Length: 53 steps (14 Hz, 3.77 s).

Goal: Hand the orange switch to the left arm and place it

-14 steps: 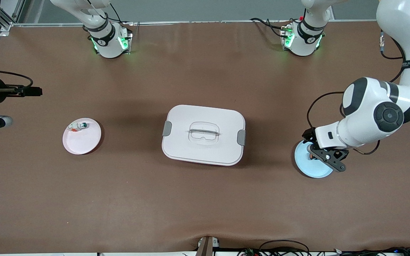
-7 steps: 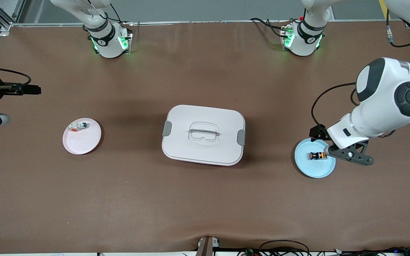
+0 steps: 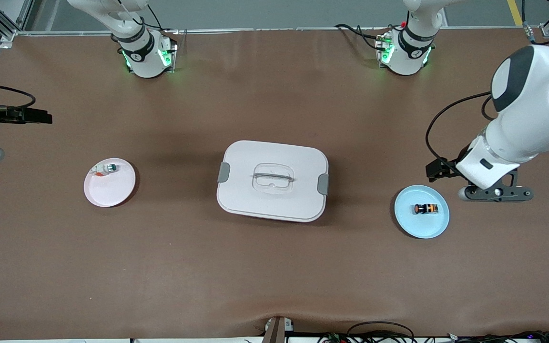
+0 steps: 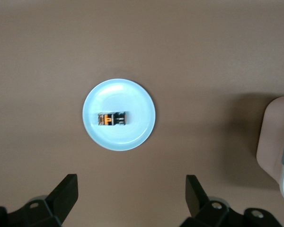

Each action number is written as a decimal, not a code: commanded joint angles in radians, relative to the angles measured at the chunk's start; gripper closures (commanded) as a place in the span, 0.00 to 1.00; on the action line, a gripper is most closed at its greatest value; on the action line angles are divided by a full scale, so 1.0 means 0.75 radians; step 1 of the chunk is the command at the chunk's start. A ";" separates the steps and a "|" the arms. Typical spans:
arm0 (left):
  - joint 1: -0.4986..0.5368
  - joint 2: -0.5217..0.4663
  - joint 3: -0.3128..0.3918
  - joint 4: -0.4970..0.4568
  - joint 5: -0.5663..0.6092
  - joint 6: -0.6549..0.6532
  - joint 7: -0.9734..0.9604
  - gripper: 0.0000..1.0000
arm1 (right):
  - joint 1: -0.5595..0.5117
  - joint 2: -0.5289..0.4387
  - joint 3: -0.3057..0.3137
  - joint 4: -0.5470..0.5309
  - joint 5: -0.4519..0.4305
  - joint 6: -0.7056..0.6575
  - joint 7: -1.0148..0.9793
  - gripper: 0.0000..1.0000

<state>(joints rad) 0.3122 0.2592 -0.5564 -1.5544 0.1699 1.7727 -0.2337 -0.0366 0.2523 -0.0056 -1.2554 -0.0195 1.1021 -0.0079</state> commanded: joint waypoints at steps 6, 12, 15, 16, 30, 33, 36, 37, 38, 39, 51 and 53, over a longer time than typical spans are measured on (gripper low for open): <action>-0.205 -0.192 0.381 0.013 -0.018 -0.097 0.150 0.00 | -0.011 -0.140 0.003 -0.151 0.020 0.111 0.015 0.00; -0.291 -0.352 0.427 -0.012 -0.024 -0.273 0.154 0.00 | -0.010 -0.140 0.003 -0.150 0.010 0.136 0.015 0.00; -0.332 -0.399 0.517 -0.042 -0.116 -0.282 0.189 0.00 | -0.021 -0.164 0.005 -0.153 0.020 0.148 0.015 0.00; -0.338 -0.413 0.545 -0.060 -0.124 -0.282 0.223 0.00 | -0.019 -0.169 0.005 -0.153 0.020 0.152 0.015 0.00; -0.334 -0.517 0.525 -0.142 -0.194 -0.329 0.150 0.00 | -0.006 -0.261 0.009 -0.243 0.028 0.242 0.125 0.00; -0.334 -0.509 0.525 -0.136 -0.188 -0.327 0.136 0.00 | -0.008 -0.287 0.012 -0.271 0.028 0.271 0.125 0.00; -0.328 -0.499 0.527 -0.110 -0.188 -0.327 0.156 0.00 | -0.011 -0.397 0.012 -0.416 0.030 0.383 0.125 0.00; -0.328 -0.491 0.529 -0.100 -0.188 -0.327 0.160 0.00 | -0.011 -0.406 0.012 -0.427 0.030 0.390 0.125 0.00; -0.328 -0.481 0.529 -0.077 -0.188 -0.327 0.158 0.00 | -0.009 -0.408 0.012 -0.427 0.030 0.390 0.125 0.00; -0.328 -0.474 0.531 -0.067 -0.188 -0.327 0.158 0.00 | -0.008 -0.412 0.012 -0.427 0.030 0.390 0.123 0.00; -0.328 -0.464 0.535 -0.044 -0.194 -0.329 0.168 0.00 | -0.006 -0.502 0.012 -0.527 0.032 0.453 0.090 0.00; -0.326 -0.462 0.537 -0.044 -0.194 -0.329 0.168 0.00 | -0.008 -0.504 0.012 -0.529 0.032 0.455 0.070 0.00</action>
<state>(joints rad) 0.0619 -0.0987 -0.1533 -1.6127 0.0302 1.5382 -0.1185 -0.0392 -0.0879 0.0007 -1.6114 -0.0075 1.4235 0.0625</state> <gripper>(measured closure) 0.000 0.000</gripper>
